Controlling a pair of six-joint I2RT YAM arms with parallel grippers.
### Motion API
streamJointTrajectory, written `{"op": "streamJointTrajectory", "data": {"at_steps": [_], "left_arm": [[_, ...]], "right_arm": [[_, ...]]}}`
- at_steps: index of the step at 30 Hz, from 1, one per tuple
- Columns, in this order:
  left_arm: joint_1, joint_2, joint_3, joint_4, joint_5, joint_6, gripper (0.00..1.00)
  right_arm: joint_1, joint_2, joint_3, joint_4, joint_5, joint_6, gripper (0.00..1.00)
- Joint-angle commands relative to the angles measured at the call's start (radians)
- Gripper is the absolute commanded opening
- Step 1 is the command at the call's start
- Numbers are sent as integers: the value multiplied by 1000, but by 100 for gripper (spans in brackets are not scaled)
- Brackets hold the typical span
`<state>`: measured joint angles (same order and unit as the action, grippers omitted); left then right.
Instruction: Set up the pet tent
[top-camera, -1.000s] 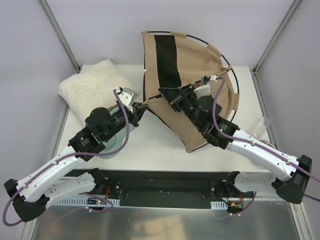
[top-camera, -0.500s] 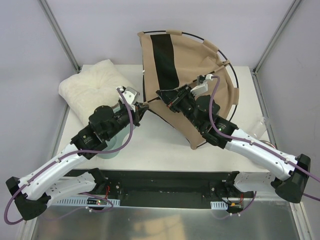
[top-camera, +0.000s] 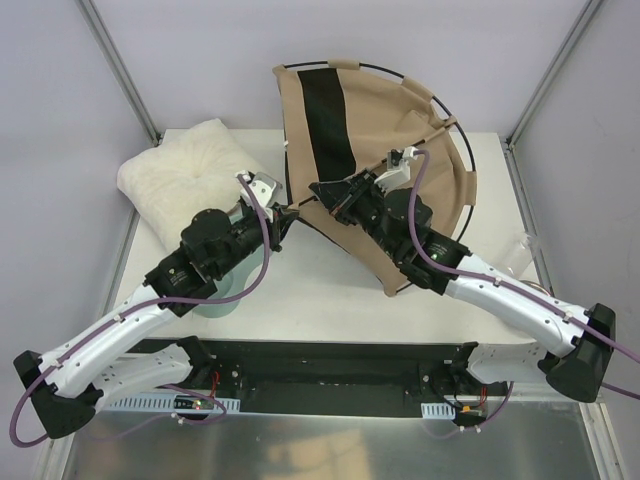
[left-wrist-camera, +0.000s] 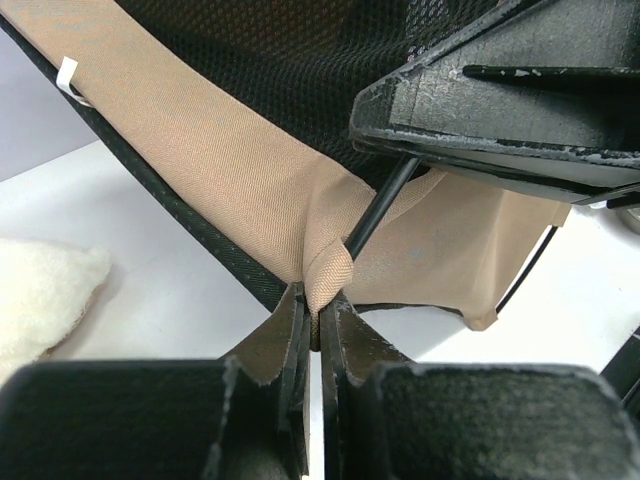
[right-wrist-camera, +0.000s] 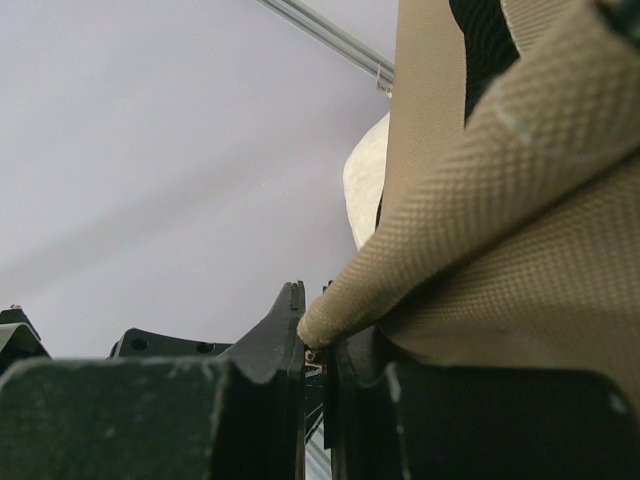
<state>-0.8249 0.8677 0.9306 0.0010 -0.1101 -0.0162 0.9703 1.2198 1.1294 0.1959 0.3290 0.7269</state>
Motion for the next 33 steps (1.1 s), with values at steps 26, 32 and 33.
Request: {"op": "streamJointTrajectory", "data": {"at_steps": [26, 32, 33], "left_arm": [[-6, -32, 47, 27, 156, 1, 4], [-8, -32, 54, 27, 130, 7, 0], [-8, -35, 56, 27, 127, 7, 0]], "right_arm": [[4, 55, 61, -85, -42, -185, 0], [22, 93, 104, -167, -9, -257, 0], [28, 99, 110, -185, 10, -274, 0]]}}
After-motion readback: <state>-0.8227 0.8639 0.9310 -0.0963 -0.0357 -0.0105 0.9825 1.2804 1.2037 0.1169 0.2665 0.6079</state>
